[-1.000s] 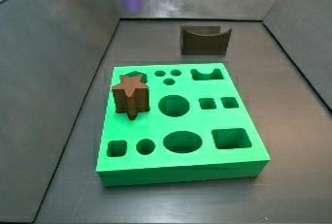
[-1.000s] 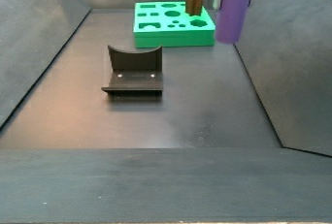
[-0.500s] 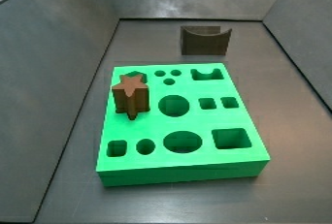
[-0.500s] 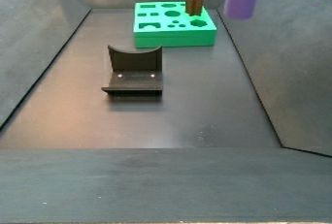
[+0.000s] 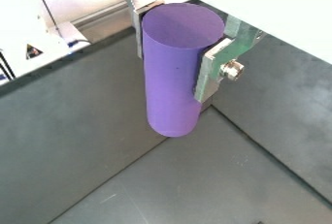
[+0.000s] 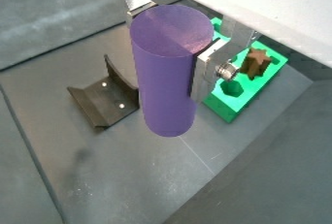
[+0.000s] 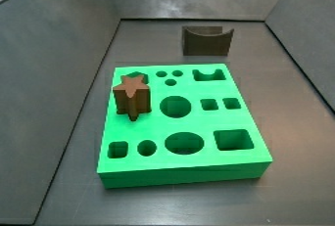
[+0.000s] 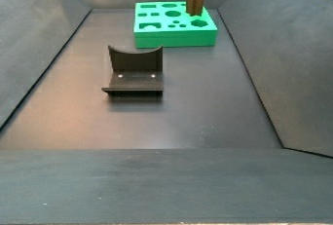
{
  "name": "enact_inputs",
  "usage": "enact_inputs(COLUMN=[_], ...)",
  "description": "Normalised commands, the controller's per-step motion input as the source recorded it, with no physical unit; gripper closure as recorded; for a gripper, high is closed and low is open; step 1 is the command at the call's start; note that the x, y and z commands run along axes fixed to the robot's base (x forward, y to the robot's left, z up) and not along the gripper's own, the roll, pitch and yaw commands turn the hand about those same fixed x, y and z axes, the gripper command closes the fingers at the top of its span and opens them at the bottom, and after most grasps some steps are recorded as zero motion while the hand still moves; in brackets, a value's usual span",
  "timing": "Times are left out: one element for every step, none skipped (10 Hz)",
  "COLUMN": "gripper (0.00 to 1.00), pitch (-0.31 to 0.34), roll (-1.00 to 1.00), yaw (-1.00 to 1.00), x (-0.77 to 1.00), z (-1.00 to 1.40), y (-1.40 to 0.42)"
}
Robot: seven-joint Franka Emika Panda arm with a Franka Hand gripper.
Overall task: Pick up the round object. Move up. Move to above the board. Insert the round object.
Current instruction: Move to above the board.
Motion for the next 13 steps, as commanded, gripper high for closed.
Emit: enact_inputs(gripper=[1.00, 1.00, 1.00, 1.00, 1.00, 1.00, 1.00, 1.00, 1.00, 1.00, 1.00, 1.00, 1.00], pitch=[0.074, 0.075, 0.044, 0.042, 0.040, 0.041, 0.047, 0.053, 0.057, 0.059, 0.067, 0.074, 0.080], roll=[0.01, 0.01, 0.19, 0.19, 0.13, 0.06, 0.00, -0.01, -0.03, -0.01, -0.01, -0.02, 0.00], yaw=[-0.02, -0.02, -0.60, -0.58, -0.34, -0.24, -0.06, -0.02, -0.01, 0.00, 0.00, 0.00, 0.01], x=[0.00, 0.00, 0.27, 0.28, 0.29, 0.29, 0.30, 0.31, 0.32, 0.32, 0.33, 0.34, 0.36], z=[0.43, 0.27, 0.04, 0.03, 0.03, 0.03, 0.03, 0.03, 0.04, 0.04, 0.04, 0.04, 0.04], y=[0.04, 0.03, -1.00, -1.00, -1.00, -1.00, -1.00, -1.00, -1.00, -1.00, -1.00, -1.00, -1.00])
